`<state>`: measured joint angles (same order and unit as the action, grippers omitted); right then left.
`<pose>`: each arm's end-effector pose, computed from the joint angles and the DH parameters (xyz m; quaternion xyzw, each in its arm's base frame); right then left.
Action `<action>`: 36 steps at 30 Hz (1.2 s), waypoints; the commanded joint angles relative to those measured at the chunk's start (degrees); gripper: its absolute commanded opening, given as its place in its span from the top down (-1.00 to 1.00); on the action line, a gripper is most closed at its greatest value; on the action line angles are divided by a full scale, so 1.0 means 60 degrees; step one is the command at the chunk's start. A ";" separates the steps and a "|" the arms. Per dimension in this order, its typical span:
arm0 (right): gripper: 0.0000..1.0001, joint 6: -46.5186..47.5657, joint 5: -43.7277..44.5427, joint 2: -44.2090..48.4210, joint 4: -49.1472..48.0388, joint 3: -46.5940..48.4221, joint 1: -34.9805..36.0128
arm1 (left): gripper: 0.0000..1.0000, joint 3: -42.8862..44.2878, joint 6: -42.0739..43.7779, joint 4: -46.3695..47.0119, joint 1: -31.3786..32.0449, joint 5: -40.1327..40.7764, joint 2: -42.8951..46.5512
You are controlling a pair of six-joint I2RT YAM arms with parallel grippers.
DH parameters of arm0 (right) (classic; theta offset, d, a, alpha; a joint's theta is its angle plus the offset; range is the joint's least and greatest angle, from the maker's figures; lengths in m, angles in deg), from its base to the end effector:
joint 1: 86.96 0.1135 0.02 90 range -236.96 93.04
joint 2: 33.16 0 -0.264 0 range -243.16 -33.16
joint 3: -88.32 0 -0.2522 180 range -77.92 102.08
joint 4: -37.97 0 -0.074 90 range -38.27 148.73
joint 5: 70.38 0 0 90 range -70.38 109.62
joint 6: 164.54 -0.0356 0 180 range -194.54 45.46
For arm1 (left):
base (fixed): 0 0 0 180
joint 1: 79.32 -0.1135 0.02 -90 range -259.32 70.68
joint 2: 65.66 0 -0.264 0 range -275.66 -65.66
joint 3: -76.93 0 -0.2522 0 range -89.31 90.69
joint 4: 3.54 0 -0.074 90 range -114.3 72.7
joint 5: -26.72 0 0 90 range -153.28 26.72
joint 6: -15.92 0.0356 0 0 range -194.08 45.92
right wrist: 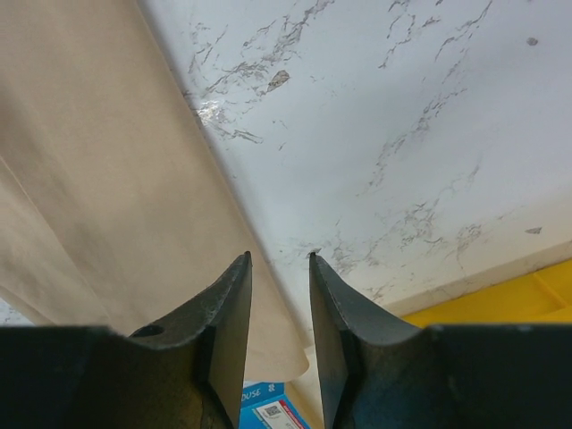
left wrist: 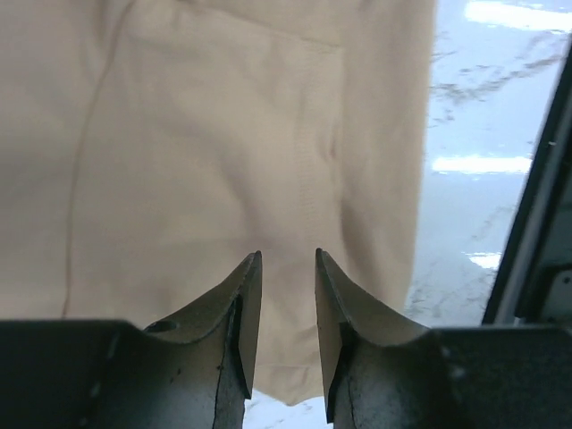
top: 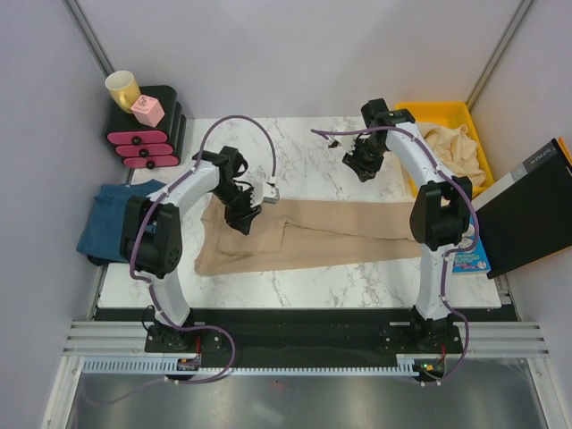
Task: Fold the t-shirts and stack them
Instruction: Fold the tshirt
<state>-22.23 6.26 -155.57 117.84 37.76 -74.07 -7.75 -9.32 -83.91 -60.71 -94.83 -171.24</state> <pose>0.4308 0.1070 0.2634 -0.5437 0.8180 0.0583 0.1783 0.3143 -0.1255 0.2185 0.6389 0.7197 -0.2522 0.1017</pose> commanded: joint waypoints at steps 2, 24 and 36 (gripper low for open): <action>0.31 0.0069 -0.0234 0.0172 -0.0017 -0.0600 -0.0024 | 0.27 -0.0087 -0.1138 0.1390 -0.0275 0.0877 -0.0551; 1.00 0.1051 0.1143 -0.0794 -0.0617 -0.3092 -0.0976 | 0.55 0.0088 -0.1417 0.2664 -0.0201 0.3456 -0.2413; 1.00 0.1139 0.1086 -0.0152 -0.0866 -0.4381 -0.1181 | 0.60 0.1068 -0.1256 0.3381 -0.0231 0.4672 -0.3101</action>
<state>-16.61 13.03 -156.25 112.09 16.23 -80.37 -2.70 -18.57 -76.41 -61.17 -77.17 -184.24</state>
